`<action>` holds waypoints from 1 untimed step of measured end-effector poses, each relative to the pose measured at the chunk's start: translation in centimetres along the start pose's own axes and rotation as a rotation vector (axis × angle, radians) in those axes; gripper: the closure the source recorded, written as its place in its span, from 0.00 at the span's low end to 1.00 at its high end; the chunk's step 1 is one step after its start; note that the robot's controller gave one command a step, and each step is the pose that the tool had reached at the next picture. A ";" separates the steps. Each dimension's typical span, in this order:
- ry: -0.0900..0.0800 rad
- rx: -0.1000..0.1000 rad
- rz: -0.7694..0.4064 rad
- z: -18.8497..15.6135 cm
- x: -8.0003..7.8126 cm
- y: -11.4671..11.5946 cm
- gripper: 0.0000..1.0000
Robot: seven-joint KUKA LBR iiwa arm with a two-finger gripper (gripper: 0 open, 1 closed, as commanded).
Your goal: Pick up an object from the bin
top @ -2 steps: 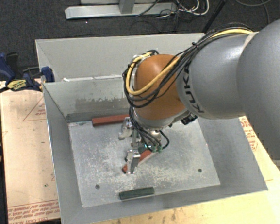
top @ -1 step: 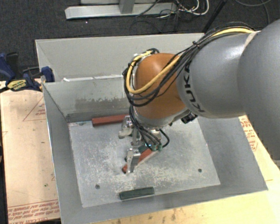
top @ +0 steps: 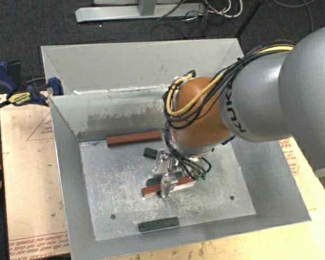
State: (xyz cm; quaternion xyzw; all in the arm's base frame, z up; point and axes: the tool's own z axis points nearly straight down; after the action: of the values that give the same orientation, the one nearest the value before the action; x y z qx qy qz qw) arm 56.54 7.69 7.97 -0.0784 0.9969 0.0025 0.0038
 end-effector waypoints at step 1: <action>0.000 0.000 0.000 0.0 0.0 0.0 1.00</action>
Offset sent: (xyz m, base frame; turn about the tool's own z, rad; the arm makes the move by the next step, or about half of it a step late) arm -0.0003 -0.0053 0.1341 0.0042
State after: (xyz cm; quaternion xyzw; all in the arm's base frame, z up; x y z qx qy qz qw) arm 56.54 7.69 7.97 -0.0784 0.9969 0.0026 0.0038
